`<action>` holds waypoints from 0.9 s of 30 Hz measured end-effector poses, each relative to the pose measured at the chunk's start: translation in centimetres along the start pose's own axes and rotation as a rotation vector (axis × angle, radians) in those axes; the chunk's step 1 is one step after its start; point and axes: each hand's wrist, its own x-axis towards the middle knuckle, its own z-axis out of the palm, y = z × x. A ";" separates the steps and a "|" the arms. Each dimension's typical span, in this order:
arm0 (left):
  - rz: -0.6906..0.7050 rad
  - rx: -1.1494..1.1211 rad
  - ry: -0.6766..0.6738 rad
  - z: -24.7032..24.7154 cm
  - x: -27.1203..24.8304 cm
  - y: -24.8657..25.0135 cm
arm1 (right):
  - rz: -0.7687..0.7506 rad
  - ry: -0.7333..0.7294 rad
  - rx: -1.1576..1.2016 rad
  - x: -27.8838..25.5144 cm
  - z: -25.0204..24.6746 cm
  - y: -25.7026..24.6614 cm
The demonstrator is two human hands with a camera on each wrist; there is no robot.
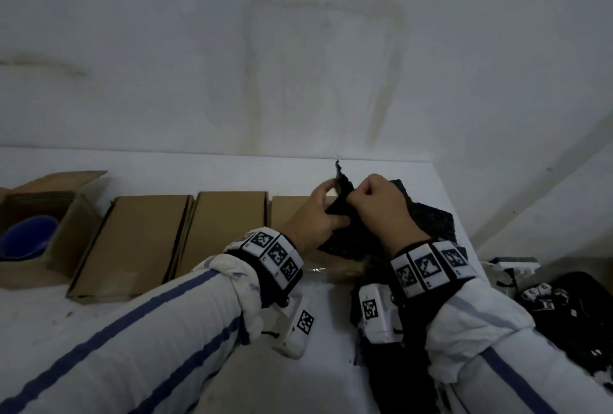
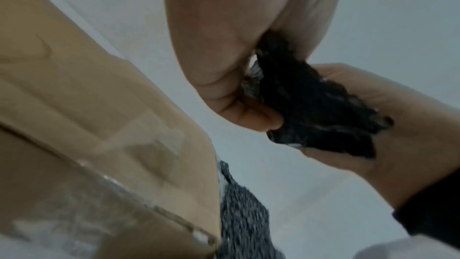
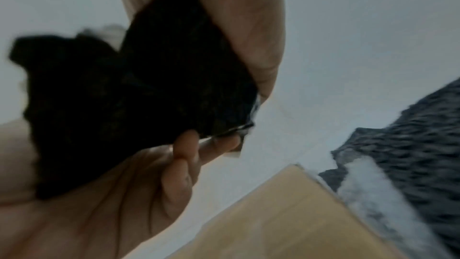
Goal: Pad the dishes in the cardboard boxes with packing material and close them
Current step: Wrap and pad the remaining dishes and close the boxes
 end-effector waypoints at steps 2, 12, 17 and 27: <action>0.010 -0.029 0.095 -2.9 -0.8 0.3 | -0.058 -0.052 0.043 0.0 1.8 -2.0; -0.078 -0.285 0.554 -21.9 -10.3 -0.6 | -0.440 -0.685 -0.139 -2.9 16.7 -13.3; -0.063 -0.295 0.521 -30.0 -16.2 -1.7 | -0.507 -0.588 -0.197 -4.8 26.2 -19.6; -0.192 0.292 0.633 -43.2 -20.4 -6.5 | -0.440 -0.550 -0.174 -4.5 37.5 -25.3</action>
